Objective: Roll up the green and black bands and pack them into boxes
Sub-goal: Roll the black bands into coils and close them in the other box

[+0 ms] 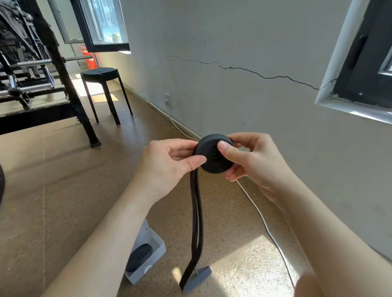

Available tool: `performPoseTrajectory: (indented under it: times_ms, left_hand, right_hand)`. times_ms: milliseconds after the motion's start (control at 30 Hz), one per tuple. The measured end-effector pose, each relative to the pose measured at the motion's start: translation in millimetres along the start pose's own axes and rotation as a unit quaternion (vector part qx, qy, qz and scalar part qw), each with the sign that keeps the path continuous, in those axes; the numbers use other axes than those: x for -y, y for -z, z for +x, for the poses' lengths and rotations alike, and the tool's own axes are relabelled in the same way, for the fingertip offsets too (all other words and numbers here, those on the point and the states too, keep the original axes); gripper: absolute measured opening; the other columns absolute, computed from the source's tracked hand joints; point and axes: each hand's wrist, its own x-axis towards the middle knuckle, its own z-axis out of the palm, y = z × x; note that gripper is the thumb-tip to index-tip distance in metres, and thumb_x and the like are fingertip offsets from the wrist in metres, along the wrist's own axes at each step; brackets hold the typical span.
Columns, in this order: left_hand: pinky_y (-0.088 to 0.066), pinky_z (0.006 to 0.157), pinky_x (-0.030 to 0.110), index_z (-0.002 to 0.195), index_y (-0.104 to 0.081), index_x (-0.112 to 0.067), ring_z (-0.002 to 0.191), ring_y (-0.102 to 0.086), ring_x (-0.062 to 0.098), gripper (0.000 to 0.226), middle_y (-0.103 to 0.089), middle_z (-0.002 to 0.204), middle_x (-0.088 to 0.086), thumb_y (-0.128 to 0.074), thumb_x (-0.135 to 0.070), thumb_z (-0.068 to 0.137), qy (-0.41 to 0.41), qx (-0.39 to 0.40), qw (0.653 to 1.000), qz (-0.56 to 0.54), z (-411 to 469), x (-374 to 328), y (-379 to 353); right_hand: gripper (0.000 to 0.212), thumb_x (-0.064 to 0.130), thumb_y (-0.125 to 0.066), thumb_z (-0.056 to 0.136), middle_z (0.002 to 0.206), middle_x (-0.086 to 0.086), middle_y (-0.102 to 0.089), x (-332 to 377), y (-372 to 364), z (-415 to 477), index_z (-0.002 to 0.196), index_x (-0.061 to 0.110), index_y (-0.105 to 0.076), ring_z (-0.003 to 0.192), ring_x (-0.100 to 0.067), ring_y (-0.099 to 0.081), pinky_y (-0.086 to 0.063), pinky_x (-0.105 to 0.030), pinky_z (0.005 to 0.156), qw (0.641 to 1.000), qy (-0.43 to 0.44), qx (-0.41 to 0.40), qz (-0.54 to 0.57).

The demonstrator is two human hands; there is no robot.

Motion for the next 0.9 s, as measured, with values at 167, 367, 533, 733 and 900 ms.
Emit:
performPoseTrajectory:
  times_ms: [167,367,533,733,900]
  left_hand:
    - [-0.056,0.072,0.016,0.092,-0.071,-0.029,0.077,-0.07,0.001,0.026,-0.074,0.086,-0.008,-0.079,-0.011,0.076,0.053,0.028,0.998,-0.001,1,3,6]
    - [-0.058,0.072,0.024,0.089,-0.069,-0.029,0.08,-0.072,0.009,0.03,-0.076,0.084,-0.005,-0.072,-0.001,0.08,0.077,0.017,0.994,-0.074,-1,4,8]
    - [-0.056,0.078,0.021,0.099,-0.069,-0.026,0.09,-0.072,0.008,0.034,-0.076,0.093,-0.006,-0.073,0.0,0.077,0.075,0.022,0.987,-0.138,-2,2,13]
    - [-0.055,0.068,0.015,0.088,-0.067,-0.032,0.078,-0.071,0.002,0.039,-0.075,0.08,-0.011,-0.073,0.005,0.076,0.055,0.013,0.998,-0.032,-4,1,24]
    - [-0.055,0.076,0.021,0.096,-0.073,-0.033,0.08,-0.067,-0.001,0.033,-0.072,0.082,-0.015,-0.076,-0.007,0.076,0.017,0.065,0.983,0.171,-6,1,24]
  right_hand:
    - [0.014,0.019,-0.07,0.087,0.075,-0.005,-0.064,-2,-8,-2,0.095,0.008,-0.071,0.05,-0.025,-0.059,-0.051,-0.027,0.046,1.0,-0.005,0.004,-0.023]
    - [0.011,0.018,-0.068,0.089,0.081,-0.007,-0.061,-2,-18,-2,0.085,0.008,-0.064,0.052,-0.024,-0.063,-0.054,-0.033,0.053,0.999,-0.031,0.02,0.016]
    - [0.013,0.017,-0.064,0.091,0.081,-0.017,-0.063,0,-21,-3,0.087,0.005,-0.06,0.055,-0.027,-0.063,-0.054,-0.033,0.055,0.994,-0.057,0.034,0.087]
    - [0.009,0.013,-0.064,0.089,0.092,-0.016,-0.068,6,-18,-4,0.092,0.006,-0.06,0.071,-0.034,-0.069,-0.059,-0.037,0.066,0.98,-0.11,0.142,0.087]
    - [0.019,0.027,-0.076,0.082,0.09,0.002,-0.072,9,-15,-3,0.097,0.017,-0.074,0.063,-0.004,-0.065,-0.05,-0.022,0.061,0.962,0.001,0.131,-0.238]
